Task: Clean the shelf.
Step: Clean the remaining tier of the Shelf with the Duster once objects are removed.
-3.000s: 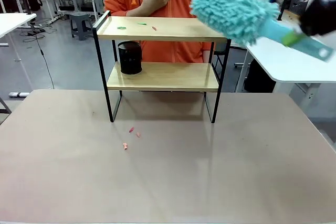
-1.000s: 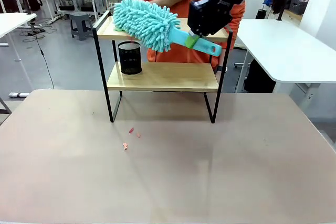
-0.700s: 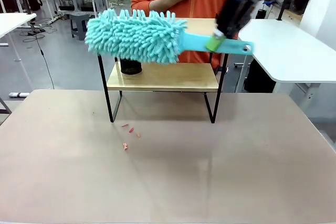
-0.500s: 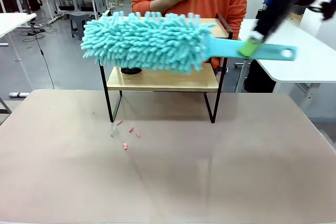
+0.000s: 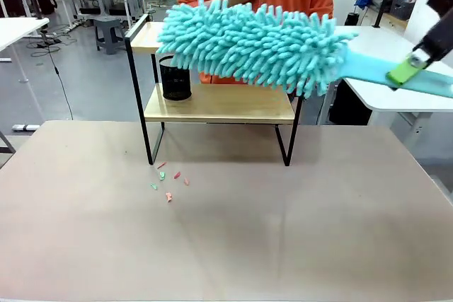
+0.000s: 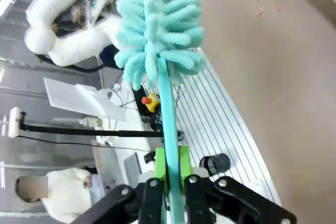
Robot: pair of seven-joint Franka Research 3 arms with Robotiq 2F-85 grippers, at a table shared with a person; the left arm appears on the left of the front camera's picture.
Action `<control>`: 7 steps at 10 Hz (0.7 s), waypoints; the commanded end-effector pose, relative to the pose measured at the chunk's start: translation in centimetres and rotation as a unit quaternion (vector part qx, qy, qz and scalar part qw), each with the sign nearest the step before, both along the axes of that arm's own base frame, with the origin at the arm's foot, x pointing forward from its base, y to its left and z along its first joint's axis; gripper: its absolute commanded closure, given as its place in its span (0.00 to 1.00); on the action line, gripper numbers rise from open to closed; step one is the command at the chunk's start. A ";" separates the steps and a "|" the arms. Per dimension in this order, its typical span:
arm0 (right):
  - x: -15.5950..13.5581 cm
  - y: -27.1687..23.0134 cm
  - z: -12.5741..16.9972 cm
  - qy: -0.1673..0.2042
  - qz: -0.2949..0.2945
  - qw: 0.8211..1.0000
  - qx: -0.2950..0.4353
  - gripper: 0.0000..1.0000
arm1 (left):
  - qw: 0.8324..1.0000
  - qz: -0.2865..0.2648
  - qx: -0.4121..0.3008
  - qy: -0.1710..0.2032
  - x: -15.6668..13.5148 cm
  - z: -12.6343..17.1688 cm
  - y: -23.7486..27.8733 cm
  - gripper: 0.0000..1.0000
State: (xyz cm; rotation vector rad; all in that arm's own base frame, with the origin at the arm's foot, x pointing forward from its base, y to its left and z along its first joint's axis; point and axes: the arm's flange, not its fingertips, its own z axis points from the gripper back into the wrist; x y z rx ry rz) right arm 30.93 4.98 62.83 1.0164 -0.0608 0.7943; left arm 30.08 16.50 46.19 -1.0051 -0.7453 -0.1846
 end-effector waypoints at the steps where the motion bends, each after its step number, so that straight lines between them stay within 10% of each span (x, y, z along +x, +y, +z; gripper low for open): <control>1: -2.3 -7.6 -1.1 0.003 -0.084 0.993 0.088 0.88 | 1.000 0.001 -0.006 -0.015 0.1 0.0 -0.3 0.00; 7: -7.7 -20.1 -13.4 0.108 -0.398 0.899 0.149 0.88 | 1.000 0.001 -0.006 -0.015 0.1 0.0 -0.3 0.00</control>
